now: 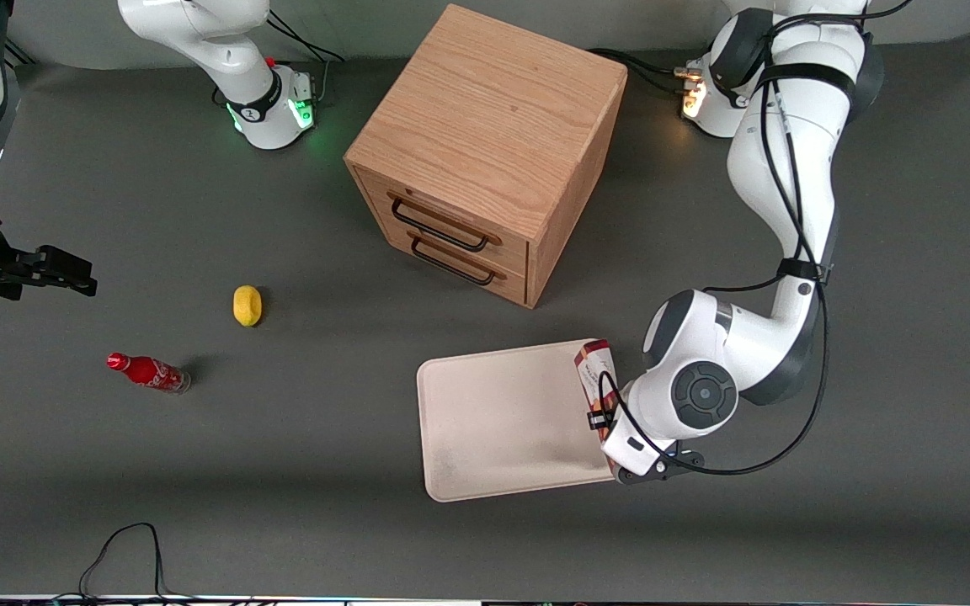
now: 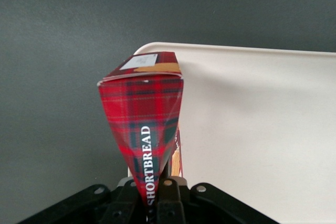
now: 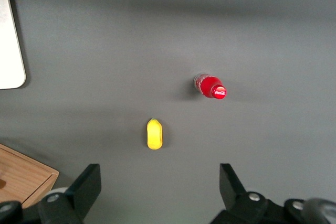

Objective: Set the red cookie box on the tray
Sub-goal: 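Lower the box onto the tray's rim area with the left gripper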

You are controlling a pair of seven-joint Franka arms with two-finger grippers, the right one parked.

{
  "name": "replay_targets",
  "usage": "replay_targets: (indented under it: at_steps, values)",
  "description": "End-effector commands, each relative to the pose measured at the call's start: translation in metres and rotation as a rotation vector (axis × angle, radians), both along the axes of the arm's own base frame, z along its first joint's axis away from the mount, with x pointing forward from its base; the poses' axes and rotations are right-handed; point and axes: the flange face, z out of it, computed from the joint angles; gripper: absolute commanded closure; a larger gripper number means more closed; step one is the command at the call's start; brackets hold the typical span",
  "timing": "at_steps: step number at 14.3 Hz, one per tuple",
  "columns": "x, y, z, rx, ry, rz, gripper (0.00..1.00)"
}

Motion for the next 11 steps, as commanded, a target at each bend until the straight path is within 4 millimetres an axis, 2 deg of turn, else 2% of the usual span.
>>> replay_targets:
  at_steps: [1, 8, 9, 10, 11]
  values:
    - [-0.004, 0.000, -0.004, 0.017, -0.011, -0.025, 1.00]
    - [-0.006, 0.001, -0.015, 0.019, -0.001, -0.026, 1.00]
    - [-0.007, 0.000, -0.015, 0.018, 0.000, -0.022, 0.07]
    - [-0.007, 0.000, -0.014, 0.019, 0.000, -0.021, 0.00]
    - [-0.007, 0.000, -0.014, 0.019, 0.000, -0.021, 0.00]
